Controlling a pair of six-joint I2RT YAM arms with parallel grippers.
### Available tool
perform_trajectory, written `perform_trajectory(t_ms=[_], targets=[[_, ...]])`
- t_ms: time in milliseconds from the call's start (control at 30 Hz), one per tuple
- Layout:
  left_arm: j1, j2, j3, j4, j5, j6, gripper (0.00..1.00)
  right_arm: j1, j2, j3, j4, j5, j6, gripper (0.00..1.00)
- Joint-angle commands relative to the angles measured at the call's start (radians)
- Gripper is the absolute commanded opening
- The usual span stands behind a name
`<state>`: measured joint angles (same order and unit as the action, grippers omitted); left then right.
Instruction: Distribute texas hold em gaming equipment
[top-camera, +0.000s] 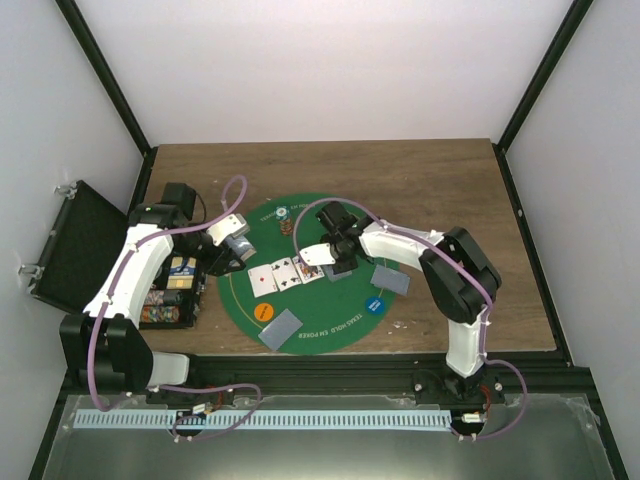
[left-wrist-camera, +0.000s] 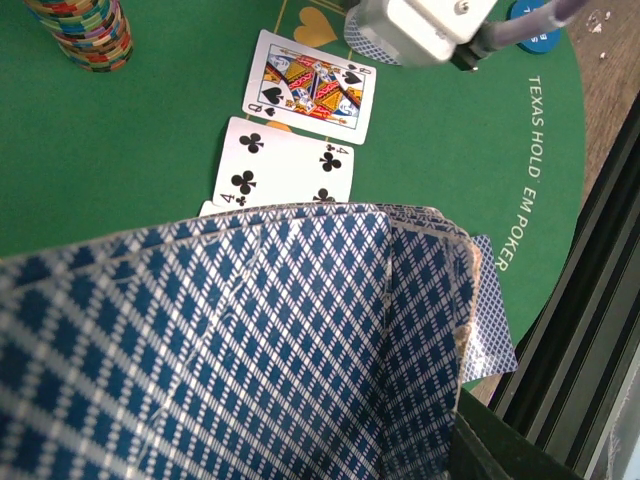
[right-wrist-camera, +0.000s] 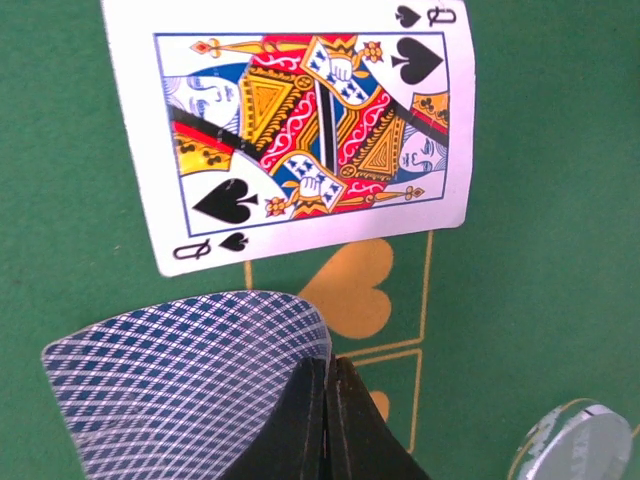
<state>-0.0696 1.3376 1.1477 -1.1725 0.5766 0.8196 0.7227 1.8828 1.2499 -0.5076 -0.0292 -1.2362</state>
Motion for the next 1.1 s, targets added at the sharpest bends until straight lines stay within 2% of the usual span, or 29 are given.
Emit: perform_trajectory(t_ms=[0, 1067], targets=[[0.007, -0.026, 0.009, -0.009, 0.010, 0.013, 0.46, 0.007, 0.048, 0.070, -0.042, 0.006, 0.086, 0.01], [0.010, -0.025, 0.018, -0.012, 0.006, 0.016, 0.46, 0.017, 0.096, 0.093, 0.059, 0.041, 0.002, 0.02]])
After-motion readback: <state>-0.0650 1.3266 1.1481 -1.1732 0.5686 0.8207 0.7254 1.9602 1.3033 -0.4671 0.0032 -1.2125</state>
